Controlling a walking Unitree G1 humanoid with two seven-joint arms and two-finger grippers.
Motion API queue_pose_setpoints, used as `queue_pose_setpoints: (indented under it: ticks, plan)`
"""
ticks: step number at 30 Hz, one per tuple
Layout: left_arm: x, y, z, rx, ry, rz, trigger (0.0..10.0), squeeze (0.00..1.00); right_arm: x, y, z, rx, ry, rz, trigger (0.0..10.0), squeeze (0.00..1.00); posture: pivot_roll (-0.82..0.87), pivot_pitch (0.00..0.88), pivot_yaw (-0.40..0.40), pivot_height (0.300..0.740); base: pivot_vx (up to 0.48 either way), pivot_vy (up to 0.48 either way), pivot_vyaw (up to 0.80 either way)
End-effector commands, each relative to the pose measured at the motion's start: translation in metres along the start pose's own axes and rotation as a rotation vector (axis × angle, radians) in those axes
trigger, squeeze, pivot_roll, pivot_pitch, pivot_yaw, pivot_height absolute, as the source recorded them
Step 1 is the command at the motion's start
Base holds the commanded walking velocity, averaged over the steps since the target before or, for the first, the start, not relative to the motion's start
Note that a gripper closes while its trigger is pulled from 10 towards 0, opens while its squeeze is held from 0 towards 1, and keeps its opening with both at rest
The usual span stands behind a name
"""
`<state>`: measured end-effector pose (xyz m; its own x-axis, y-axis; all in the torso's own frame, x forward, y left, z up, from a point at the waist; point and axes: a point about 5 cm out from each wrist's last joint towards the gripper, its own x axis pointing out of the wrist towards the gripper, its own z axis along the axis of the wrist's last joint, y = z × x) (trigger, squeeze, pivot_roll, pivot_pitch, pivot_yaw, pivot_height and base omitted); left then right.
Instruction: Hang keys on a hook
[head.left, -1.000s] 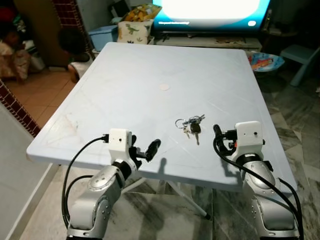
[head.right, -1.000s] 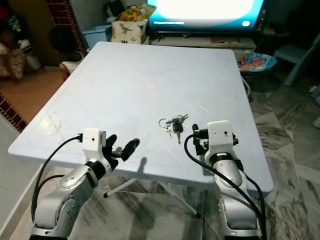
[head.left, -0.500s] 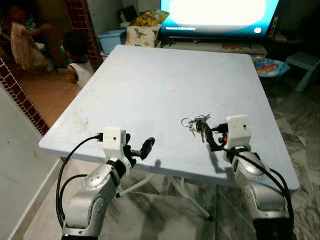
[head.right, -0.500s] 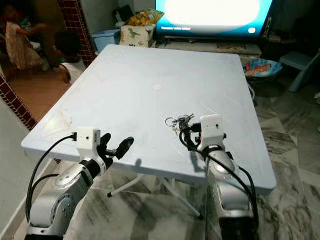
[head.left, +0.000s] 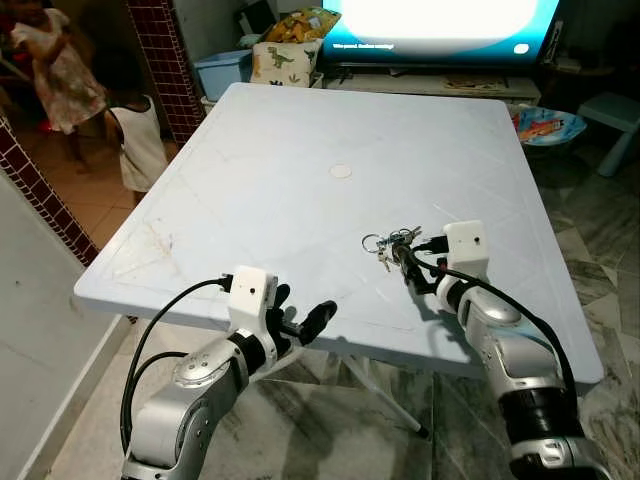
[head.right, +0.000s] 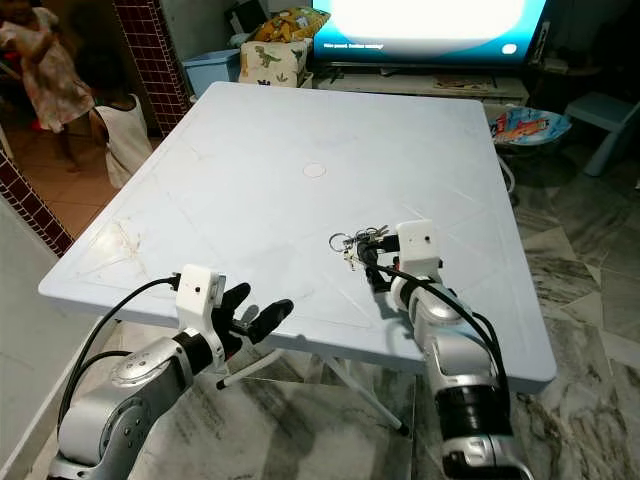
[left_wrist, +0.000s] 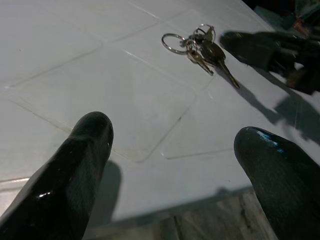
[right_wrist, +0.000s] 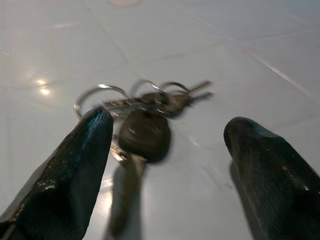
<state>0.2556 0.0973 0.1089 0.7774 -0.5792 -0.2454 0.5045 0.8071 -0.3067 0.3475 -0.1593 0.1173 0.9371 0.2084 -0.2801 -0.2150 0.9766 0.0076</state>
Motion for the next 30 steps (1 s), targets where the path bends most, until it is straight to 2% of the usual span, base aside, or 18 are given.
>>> queue_pose_setpoints:
  ticks: [1, 8, 9, 10, 12, 13, 20, 30]
  plan:
    - [-0.003, -0.002, 0.003, 0.024, 0.003, -0.013, 10.0, 0.0, 0.005, 0.003, 0.002, 0.021, -0.001, 0.027, 10.0, 0.0, 0.0, 0.075, 0.051, 0.74, 0.0, 0.0, 0.0]
    - [-0.009, -0.001, 0.002, 0.025, 0.012, -0.009, 10.0, 0.0, 0.01, 0.009, -0.006, 0.048, 0.035, 0.063, 10.0, 0.0, 0.03, 0.079, 0.048, 0.74, 0.0, 0.0, 0.0]
    - [-0.009, -0.001, 0.002, 0.026, 0.013, -0.01, 10.0, 0.0, 0.01, 0.009, -0.007, 0.051, 0.041, 0.061, 8.9, 0.0, 0.03, 0.079, 0.048, 0.74, 0.0, 0.0, 0.0]
    - [-0.009, -0.001, 0.002, 0.026, 0.014, -0.013, 10.0, 0.0, 0.01, 0.009, -0.009, 0.055, 0.054, 0.052, 6.8, 0.0, 0.03, 0.079, 0.048, 0.74, 0.0, 0.0, 0.0]
    - [-0.009, -0.002, 0.002, 0.025, 0.015, -0.015, 10.0, 0.0, 0.011, 0.007, -0.012, 0.072, 0.069, 0.034, 1.1, 0.0, 0.02, 0.081, 0.05, 0.74, 0.0, 0.0, 0.0]
    - [-0.009, -0.002, 0.002, 0.025, 0.016, -0.016, 10.0, 0.0, 0.011, 0.006, -0.013, 0.076, 0.072, 0.033, 0.0, 0.0, 0.02, 0.081, 0.05, 0.74, 0.0, 0.0, 0.0]
    - [-0.007, -0.004, 0.003, 0.022, 0.017, -0.023, 10.0, 0.0, 0.01, 0.0, -0.019, 0.083, 0.084, 0.019, 0.0, 0.0, 0.01, 0.081, 0.044, 0.74, 0.0, 0.0, 0.0]
    - [-0.007, -0.006, 0.001, 0.016, 0.017, -0.025, 10.0, 0.0, 0.011, 0.0, -0.021, 0.065, 0.087, 0.009, 0.0, 0.0, 0.01, 0.082, 0.041, 0.74, 0.0, 0.0, 0.0]
